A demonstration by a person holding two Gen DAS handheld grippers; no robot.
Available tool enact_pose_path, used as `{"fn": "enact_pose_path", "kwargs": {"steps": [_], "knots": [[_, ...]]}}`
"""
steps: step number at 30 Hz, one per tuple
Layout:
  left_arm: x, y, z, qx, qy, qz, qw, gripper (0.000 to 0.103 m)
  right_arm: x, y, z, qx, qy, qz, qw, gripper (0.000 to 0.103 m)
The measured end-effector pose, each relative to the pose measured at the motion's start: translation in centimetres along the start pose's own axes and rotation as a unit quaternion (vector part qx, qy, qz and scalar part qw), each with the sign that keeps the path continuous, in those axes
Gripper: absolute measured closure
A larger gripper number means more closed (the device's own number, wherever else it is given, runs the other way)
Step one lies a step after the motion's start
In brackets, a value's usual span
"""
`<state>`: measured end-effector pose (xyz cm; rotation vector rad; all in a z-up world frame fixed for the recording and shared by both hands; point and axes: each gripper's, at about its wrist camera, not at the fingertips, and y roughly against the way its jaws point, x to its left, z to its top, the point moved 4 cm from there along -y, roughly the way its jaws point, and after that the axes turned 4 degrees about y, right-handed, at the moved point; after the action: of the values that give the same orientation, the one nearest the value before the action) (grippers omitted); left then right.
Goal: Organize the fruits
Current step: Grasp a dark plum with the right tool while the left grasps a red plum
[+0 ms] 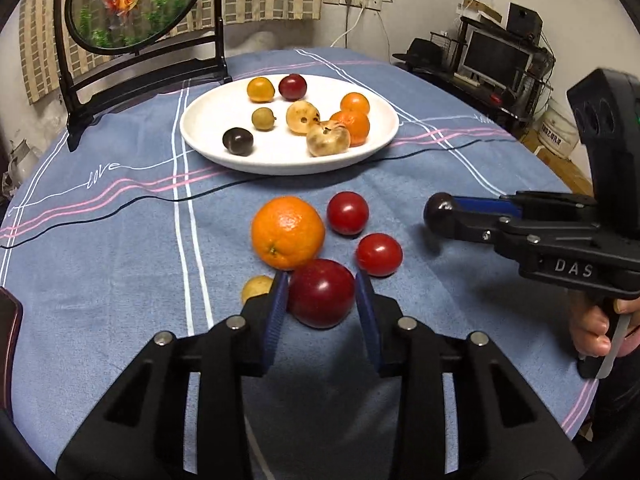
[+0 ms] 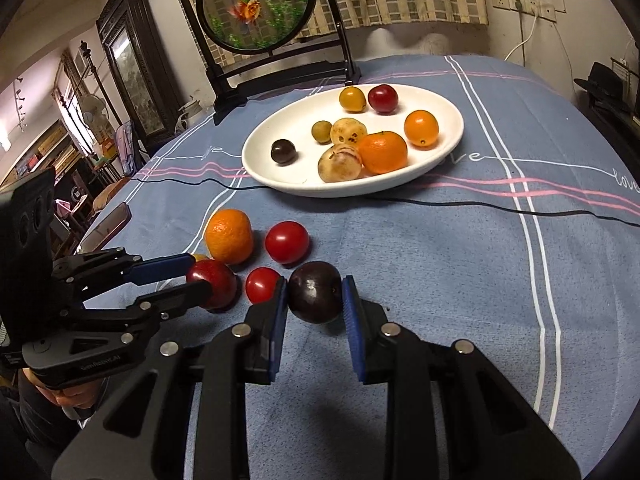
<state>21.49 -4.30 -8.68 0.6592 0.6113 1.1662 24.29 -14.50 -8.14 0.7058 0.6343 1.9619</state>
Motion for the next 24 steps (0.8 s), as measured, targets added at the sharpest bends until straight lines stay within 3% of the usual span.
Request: {"fn": "enact_pose_path", "kwargs": {"steps": [8, 12, 24], "knots": [[-1.1, -1.1, 0.3, 0.015, -0.033, 0.011, 0.9993, 0.059, 0.1, 0.3, 0.0, -0.007, 0.002, 0.002, 1.0, 0.076], [-1.0, -2.8, -0.1, 0.055, -0.037, 0.031, 0.9974, 0.06, 0.2, 0.4, -0.1, -0.008, 0.003, 0.004, 1.0, 0.076], [-0.3, -1.6, -0.1, 0.036, 0.004, -0.013, 0.9993, 0.063, 0.6, 0.9, -0.4, -0.014, 0.008, 0.01, 1.0, 0.076]]}}
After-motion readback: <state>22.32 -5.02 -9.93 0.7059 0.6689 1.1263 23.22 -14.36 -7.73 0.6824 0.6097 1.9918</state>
